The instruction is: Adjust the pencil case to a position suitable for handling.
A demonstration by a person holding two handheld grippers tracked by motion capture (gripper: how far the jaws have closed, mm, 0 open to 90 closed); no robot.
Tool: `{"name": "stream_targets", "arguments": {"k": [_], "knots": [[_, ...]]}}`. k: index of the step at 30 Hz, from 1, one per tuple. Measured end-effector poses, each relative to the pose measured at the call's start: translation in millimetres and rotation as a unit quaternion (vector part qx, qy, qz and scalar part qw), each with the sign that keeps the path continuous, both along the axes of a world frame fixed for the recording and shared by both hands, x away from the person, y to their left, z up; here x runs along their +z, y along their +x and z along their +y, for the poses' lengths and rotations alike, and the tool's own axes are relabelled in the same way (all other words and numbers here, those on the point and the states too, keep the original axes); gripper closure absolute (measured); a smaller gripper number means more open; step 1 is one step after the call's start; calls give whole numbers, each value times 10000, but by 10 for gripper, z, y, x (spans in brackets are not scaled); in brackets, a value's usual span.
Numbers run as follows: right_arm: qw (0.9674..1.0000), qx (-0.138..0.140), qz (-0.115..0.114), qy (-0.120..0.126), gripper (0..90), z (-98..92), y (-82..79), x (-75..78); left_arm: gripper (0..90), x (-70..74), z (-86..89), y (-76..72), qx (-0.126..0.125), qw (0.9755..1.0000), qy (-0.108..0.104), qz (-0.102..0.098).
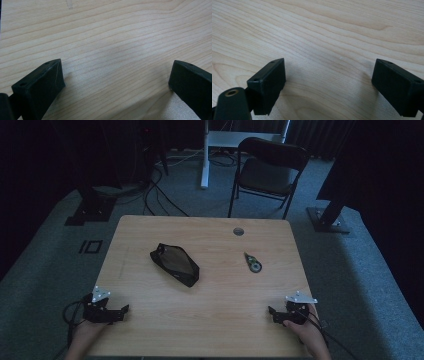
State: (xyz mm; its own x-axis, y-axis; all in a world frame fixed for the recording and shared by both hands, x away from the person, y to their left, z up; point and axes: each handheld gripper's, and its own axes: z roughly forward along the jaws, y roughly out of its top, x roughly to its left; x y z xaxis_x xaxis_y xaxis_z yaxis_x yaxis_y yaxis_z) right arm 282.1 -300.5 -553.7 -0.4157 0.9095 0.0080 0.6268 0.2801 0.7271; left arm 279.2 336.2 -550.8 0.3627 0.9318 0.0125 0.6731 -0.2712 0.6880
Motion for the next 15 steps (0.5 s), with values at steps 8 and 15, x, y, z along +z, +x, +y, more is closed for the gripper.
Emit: {"name": "stream_targets", "arguments": {"k": [8, 15], "knots": [[10000, -87, -20, -4, 127, 28, 33, 3, 0, 0, -2, -3, -14, 10000, 4, -5], [10000, 10, 28, -42, 133, 114, 74, 18, 0, 0, -1, -3, -19, 10000, 4, -4]]}}
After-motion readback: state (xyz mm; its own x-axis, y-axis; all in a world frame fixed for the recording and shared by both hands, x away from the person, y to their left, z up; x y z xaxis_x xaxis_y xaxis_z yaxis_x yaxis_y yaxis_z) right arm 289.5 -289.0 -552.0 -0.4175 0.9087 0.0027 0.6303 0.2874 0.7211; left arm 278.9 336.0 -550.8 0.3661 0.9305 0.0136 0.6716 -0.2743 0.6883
